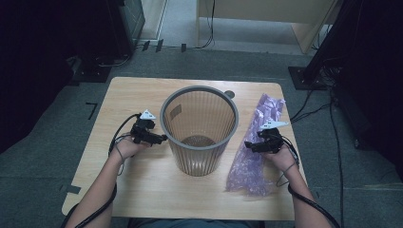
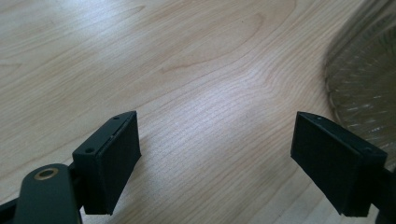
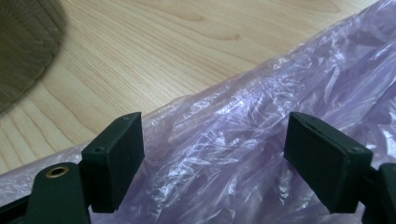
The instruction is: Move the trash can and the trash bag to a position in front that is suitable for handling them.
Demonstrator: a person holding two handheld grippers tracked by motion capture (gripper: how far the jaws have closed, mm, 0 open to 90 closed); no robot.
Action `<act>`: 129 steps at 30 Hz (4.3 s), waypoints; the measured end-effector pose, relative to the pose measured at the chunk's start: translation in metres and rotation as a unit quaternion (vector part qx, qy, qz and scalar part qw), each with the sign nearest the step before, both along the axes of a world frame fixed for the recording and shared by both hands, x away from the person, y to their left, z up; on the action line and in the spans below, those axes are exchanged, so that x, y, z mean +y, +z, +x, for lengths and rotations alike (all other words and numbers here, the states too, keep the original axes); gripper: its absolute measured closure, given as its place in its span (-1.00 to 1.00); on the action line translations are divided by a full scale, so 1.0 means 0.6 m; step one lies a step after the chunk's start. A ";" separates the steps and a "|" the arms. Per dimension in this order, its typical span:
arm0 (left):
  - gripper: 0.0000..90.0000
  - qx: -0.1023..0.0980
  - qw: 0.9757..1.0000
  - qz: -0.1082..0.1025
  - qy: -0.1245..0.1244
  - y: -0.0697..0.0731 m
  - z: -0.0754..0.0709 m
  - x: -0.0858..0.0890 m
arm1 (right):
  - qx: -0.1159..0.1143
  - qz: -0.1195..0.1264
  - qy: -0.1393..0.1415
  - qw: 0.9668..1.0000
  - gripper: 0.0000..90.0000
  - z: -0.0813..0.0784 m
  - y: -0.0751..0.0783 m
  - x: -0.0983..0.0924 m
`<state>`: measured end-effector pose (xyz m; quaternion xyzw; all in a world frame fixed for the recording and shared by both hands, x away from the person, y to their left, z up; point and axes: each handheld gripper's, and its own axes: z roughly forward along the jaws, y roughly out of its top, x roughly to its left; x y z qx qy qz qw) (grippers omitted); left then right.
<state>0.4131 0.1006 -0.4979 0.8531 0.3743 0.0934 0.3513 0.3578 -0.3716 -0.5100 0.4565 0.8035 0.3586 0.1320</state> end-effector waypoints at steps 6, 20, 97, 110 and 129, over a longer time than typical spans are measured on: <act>-0.66 -0.003 1.000 0.006 -0.021 0.013 -0.007 -0.003 | -0.002 0.004 -0.008 1.000 -0.53 -0.002 0.011 0.002; -0.29 0.006 0.999 -0.011 -0.036 0.034 -0.022 -0.001 | 0.024 0.033 -0.014 0.999 -0.40 -0.008 0.031 0.012; -0.19 0.010 0.989 -0.104 -0.104 0.085 -0.092 -0.035 | -0.024 0.050 0.063 0.996 -0.18 -0.065 0.089 0.073; -0.28 0.025 0.991 -0.118 -0.063 0.103 -0.068 -0.012 | -0.022 0.043 0.051 0.998 -0.30 -0.050 0.066 0.060; -0.22 0.013 0.992 -0.104 -0.070 0.139 -0.056 -0.008 | -0.036 0.026 0.036 0.998 -0.44 -0.033 0.011 0.026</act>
